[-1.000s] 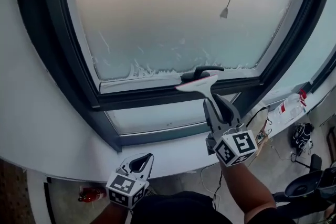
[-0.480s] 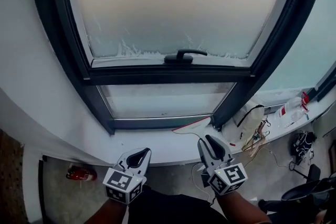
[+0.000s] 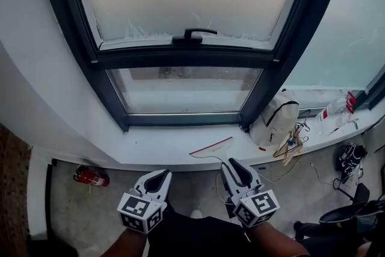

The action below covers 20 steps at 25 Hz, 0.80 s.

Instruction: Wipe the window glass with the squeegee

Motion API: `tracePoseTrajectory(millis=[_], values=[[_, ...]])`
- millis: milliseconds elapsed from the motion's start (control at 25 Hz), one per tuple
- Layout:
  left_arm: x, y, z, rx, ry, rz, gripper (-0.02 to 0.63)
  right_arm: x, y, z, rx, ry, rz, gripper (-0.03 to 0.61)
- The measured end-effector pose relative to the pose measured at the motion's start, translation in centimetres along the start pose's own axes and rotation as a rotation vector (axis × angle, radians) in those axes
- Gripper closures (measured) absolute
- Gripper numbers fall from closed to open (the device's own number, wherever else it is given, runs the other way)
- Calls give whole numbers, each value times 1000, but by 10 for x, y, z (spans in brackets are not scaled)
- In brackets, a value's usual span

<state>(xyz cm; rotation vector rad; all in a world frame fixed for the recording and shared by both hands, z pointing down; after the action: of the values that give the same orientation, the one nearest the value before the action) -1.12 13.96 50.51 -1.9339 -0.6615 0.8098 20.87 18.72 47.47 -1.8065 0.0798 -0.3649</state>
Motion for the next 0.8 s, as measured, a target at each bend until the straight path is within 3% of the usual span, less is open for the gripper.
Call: tracePoseTrajectory(millis=[240,800], values=[[14,-4,27,-4,37,8,614,-12,2,30,7,15,2,486],[-18,1,78,-21,-38,-38,614,-82,-2,27,35,-55,-28,486]])
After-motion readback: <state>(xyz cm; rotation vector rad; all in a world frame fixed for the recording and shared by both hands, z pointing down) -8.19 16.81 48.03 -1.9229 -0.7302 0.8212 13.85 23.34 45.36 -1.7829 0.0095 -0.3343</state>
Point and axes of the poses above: the fingertips, and each gripper's own axes: z backward along the fingers, x to its right, y out of its top, the point moved 6 cm from there along z, backward along the fingers, and after that the axes turned 2 degrees about -x, right-handed, at the moved point
